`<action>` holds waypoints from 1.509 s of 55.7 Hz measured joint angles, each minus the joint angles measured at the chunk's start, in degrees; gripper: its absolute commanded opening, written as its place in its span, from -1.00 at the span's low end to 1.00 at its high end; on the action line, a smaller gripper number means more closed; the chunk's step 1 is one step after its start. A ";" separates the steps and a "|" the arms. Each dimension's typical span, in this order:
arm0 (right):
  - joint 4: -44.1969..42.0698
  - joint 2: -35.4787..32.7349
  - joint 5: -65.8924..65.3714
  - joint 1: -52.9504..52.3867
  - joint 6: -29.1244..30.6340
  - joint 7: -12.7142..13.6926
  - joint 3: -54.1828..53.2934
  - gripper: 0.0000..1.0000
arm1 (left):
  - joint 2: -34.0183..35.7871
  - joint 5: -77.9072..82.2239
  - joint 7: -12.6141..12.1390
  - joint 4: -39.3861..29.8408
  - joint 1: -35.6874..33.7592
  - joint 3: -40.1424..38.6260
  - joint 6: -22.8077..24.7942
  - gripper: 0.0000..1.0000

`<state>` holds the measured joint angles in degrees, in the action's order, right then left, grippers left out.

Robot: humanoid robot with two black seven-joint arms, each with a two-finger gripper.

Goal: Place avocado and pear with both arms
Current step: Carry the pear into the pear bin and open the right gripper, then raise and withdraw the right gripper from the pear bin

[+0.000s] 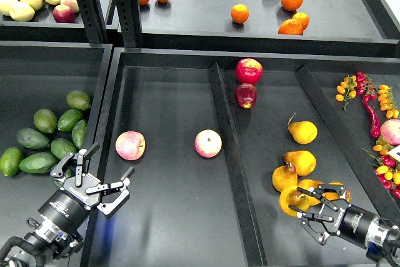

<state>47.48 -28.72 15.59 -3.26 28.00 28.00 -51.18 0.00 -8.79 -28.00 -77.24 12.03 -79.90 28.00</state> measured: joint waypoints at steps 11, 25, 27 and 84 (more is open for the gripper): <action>-2.10 3.23 -1.56 -0.07 0.00 0.01 -0.17 -0.65 | 0.00 0.00 0.00 -0.17 0.41 0.05 0.00 0.99; -3.98 3.64 -1.68 -0.34 0.00 0.01 -0.17 -0.62 | 0.00 0.00 0.00 -0.08 0.46 0.10 0.00 0.99; -4.11 3.88 -1.68 -0.37 0.00 0.01 -0.17 -0.59 | 0.00 0.00 0.00 -0.05 0.46 0.10 0.00 0.99; -0.44 0.63 -1.07 -1.85 0.00 0.00 0.36 0.98 | 0.00 0.00 0.00 0.00 0.53 0.07 0.00 0.99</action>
<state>47.04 -28.08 14.52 -5.11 28.00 28.00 -50.82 0.00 -8.79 -28.00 -77.24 12.55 -79.83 28.00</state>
